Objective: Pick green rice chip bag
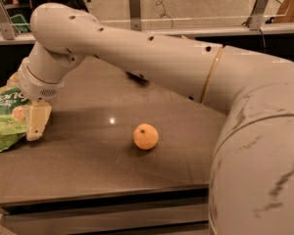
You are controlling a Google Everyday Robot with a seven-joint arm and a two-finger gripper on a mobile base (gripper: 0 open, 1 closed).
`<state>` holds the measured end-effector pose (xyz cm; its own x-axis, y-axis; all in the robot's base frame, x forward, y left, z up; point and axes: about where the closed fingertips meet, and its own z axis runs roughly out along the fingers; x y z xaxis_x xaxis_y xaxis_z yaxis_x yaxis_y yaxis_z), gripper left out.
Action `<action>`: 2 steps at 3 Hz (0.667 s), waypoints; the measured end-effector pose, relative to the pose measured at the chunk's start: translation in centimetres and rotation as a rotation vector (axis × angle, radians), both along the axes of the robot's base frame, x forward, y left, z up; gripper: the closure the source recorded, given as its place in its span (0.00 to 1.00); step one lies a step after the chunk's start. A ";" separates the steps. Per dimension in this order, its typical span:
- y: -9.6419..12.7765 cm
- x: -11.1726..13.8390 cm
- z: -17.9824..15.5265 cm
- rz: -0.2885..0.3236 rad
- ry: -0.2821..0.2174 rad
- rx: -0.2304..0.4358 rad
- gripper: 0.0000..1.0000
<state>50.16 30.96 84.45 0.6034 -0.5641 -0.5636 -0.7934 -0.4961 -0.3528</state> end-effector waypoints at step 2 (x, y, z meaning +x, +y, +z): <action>-0.6 -0.3 -1.3 -0.042 0.035 -0.040 0.62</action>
Offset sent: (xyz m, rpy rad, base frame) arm -0.0015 -0.0141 -0.0175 -0.0618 0.0502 -0.0696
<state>49.89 30.39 83.17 0.5590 -0.6109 -0.5607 -0.8253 -0.4754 -0.3049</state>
